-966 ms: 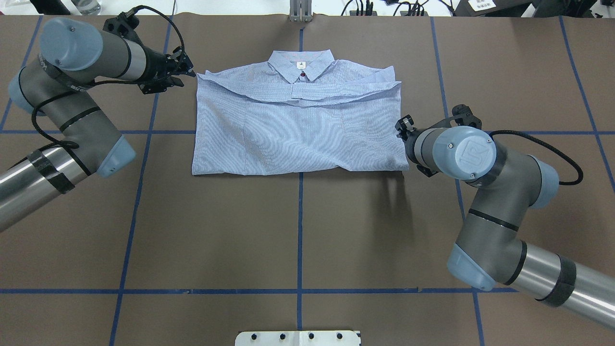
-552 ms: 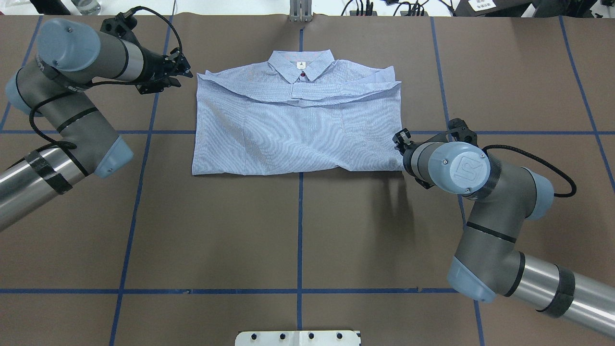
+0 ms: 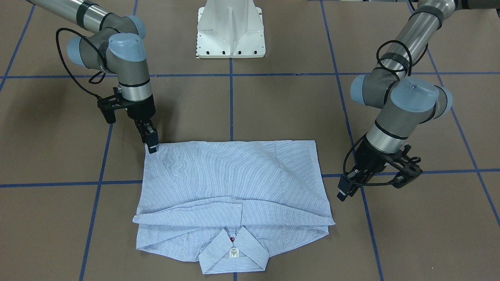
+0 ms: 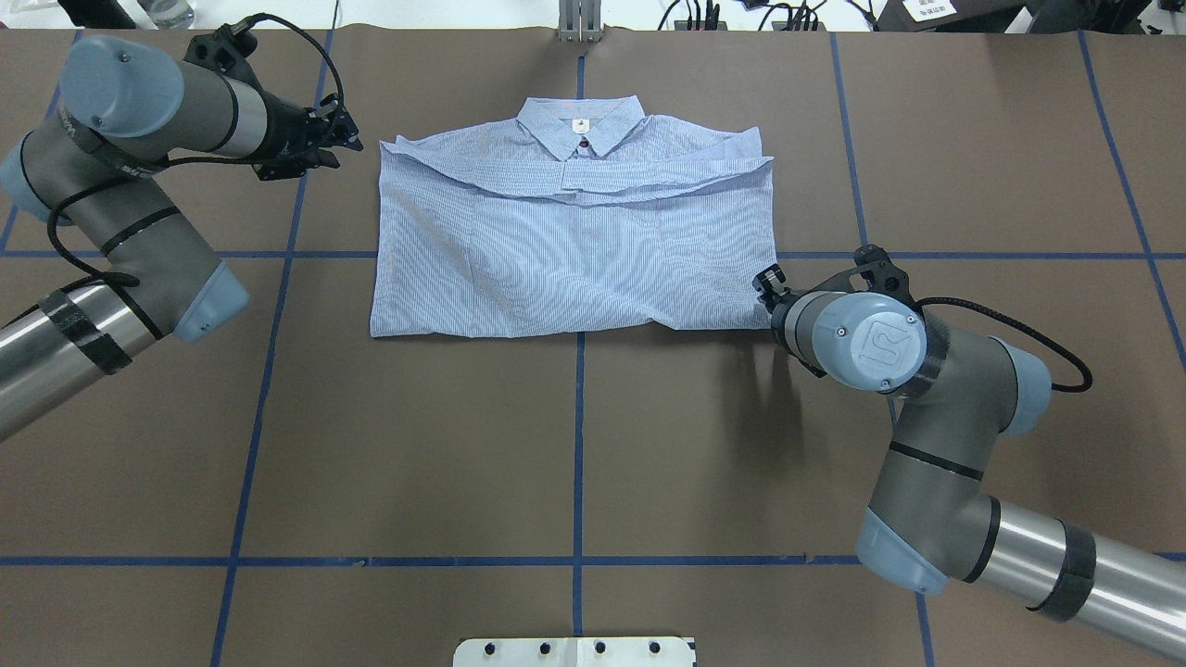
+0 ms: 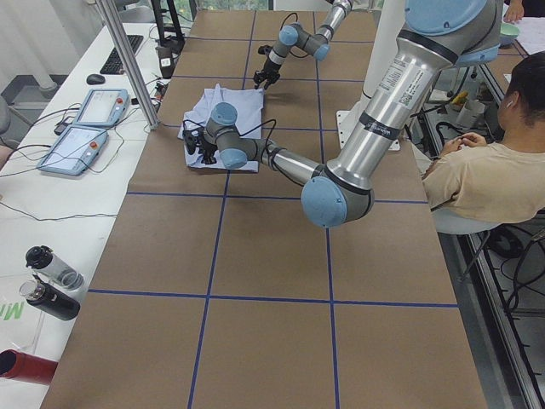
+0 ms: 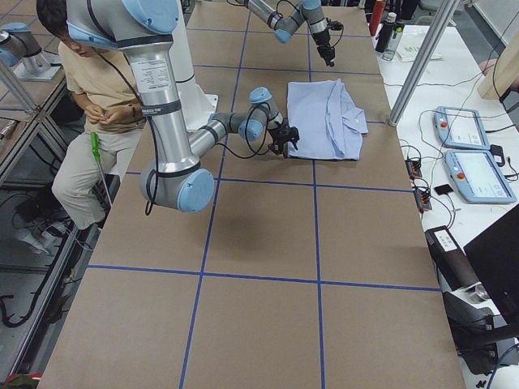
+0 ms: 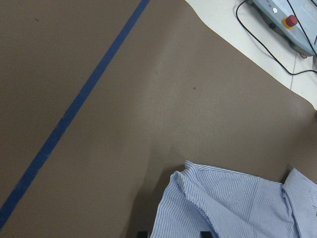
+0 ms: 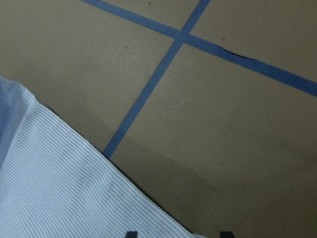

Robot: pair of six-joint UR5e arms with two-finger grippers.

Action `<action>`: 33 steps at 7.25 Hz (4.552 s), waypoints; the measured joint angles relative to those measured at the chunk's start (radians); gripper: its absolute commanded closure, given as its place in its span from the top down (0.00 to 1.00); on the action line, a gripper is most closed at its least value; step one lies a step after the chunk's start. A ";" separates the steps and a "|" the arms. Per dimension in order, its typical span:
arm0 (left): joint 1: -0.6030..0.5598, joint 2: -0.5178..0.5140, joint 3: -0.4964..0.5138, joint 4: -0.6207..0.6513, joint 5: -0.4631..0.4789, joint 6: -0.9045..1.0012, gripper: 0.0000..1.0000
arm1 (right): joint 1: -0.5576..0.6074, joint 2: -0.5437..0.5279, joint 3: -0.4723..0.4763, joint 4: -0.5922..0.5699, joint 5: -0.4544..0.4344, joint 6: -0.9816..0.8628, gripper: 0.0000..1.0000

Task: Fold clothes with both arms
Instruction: 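Move the right gripper to the folded shirt's corner nearest it and grasp, then drag the grasped corner toward the robot with the right gripper, turning the shirt, then grasp the shirt edge with the left gripper while the right holds near the collar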

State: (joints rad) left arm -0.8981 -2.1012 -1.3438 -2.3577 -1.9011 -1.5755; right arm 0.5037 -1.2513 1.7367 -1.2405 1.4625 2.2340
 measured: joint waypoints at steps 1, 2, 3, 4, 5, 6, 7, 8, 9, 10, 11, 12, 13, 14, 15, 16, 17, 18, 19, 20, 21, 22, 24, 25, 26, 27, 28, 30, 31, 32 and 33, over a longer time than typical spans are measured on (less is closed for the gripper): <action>0.000 0.000 0.000 0.000 0.000 0.000 0.46 | -0.003 0.003 -0.008 0.000 -0.001 0.000 0.02; 0.000 0.000 0.000 0.000 0.000 0.000 0.46 | -0.005 0.006 -0.012 0.000 -0.002 0.002 0.00; 0.001 0.000 0.000 0.000 0.000 0.000 0.46 | -0.005 0.005 -0.010 0.000 -0.001 0.003 0.00; 0.001 -0.001 0.000 0.000 0.000 0.000 0.46 | -0.004 0.002 -0.001 0.000 0.002 0.001 0.00; 0.001 -0.001 0.000 0.000 0.001 0.000 0.45 | -0.002 -0.003 0.011 0.000 0.006 -0.002 0.00; 0.001 -0.001 0.000 0.000 0.000 0.000 0.45 | 0.000 -0.021 0.039 -0.001 0.011 -0.005 0.00; 0.001 -0.001 -0.001 0.000 -0.001 0.000 0.45 | -0.001 -0.063 0.101 -0.003 0.027 -0.004 0.00; 0.001 0.000 -0.003 0.000 -0.003 0.000 0.44 | -0.014 -0.122 0.175 -0.006 0.061 -0.003 0.00; 0.001 0.002 -0.011 0.000 -0.004 0.000 0.44 | -0.047 -0.174 0.238 -0.009 0.109 -0.002 0.00; 0.002 0.003 -0.026 0.001 -0.005 0.000 0.44 | -0.095 -0.207 0.287 -0.012 0.165 -0.001 0.00; 0.005 0.009 -0.054 0.003 -0.007 -0.002 0.44 | -0.145 -0.239 0.334 -0.016 0.233 0.001 0.00; 0.015 0.028 -0.100 0.005 -0.013 -0.007 0.45 | -0.204 -0.280 0.378 -0.018 0.316 0.002 0.00; 0.035 0.060 -0.158 0.007 -0.029 -0.012 0.46 | -0.269 -0.310 0.406 -0.018 0.378 0.003 0.00; 0.059 0.099 -0.215 0.009 -0.045 -0.020 0.46 | -0.332 -0.326 0.422 -0.019 0.412 0.004 0.00; 0.084 0.133 -0.265 0.016 -0.053 -0.033 0.47 | -0.384 -0.338 0.440 -0.019 0.428 0.005 0.00; 0.111 0.153 -0.300 0.028 -0.056 -0.051 0.47 | -0.425 -0.358 0.462 -0.019 0.435 0.005 0.99; 0.142 0.162 -0.330 0.042 -0.056 -0.082 0.50 | -0.454 -0.387 0.489 -0.018 0.438 0.006 1.00; 0.175 0.166 -0.367 0.069 -0.056 -0.113 0.53 | -0.465 -0.412 0.518 -0.018 0.438 0.007 1.00; 0.213 0.169 -0.400 0.105 -0.052 -0.145 0.53 | -0.442 -0.425 0.549 -0.017 0.439 0.007 1.00; 0.253 0.176 -0.420 0.132 -0.044 -0.181 0.54 | -0.367 -0.431 0.577 -0.017 0.444 0.003 1.00; 0.287 0.191 -0.426 0.143 -0.035 -0.209 0.55 | -0.264 -0.418 0.578 -0.016 0.450 -0.008 1.00; 0.321 0.203 -0.428 0.147 -0.020 -0.245 0.55 | -0.160 -0.381 0.550 -0.014 0.453 -0.029 1.00; 0.407 0.206 -0.418 0.149 0.022 -0.333 0.55 | -0.008 -0.275 0.453 -0.011 0.449 -0.089 1.00; 0.443 0.203 -0.413 0.150 0.036 -0.355 0.55 | 0.030 -0.241 0.422 -0.013 0.449 -0.102 1.00; 0.460 0.200 -0.407 0.150 0.042 -0.363 0.54 | 0.046 -0.226 0.400 -0.013 0.445 -0.107 1.00; 0.466 0.195 -0.399 0.150 0.045 -0.366 0.54 | 0.053 -0.220 0.384 -0.013 0.442 -0.110 1.00; 0.468 0.187 -0.389 0.150 0.046 -0.366 0.54 | 0.055 -0.218 0.371 -0.013 0.439 -0.110 1.00; 0.468 0.178 -0.374 0.150 0.055 -0.365 0.52 | 0.056 -0.217 0.353 -0.012 0.434 -0.111 1.00; 0.468 0.176 -0.367 0.150 0.059 -0.365 0.49 | 0.056 -0.217 0.349 -0.012 0.434 -0.111 1.00; 0.469 0.175 -0.363 0.150 0.062 -0.365 0.23 | 0.056 -0.220 0.347 -0.012 0.434 -0.111 1.00; 0.468 0.174 -0.359 0.150 0.066 -0.365 0.00 | 0.056 -0.224 0.347 -0.013 0.434 -0.111 1.00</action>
State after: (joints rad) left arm -0.4297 -1.9273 -1.7031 -2.2074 -1.8353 -1.9405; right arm 0.5596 -1.4749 2.0839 -1.2532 1.8960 2.1231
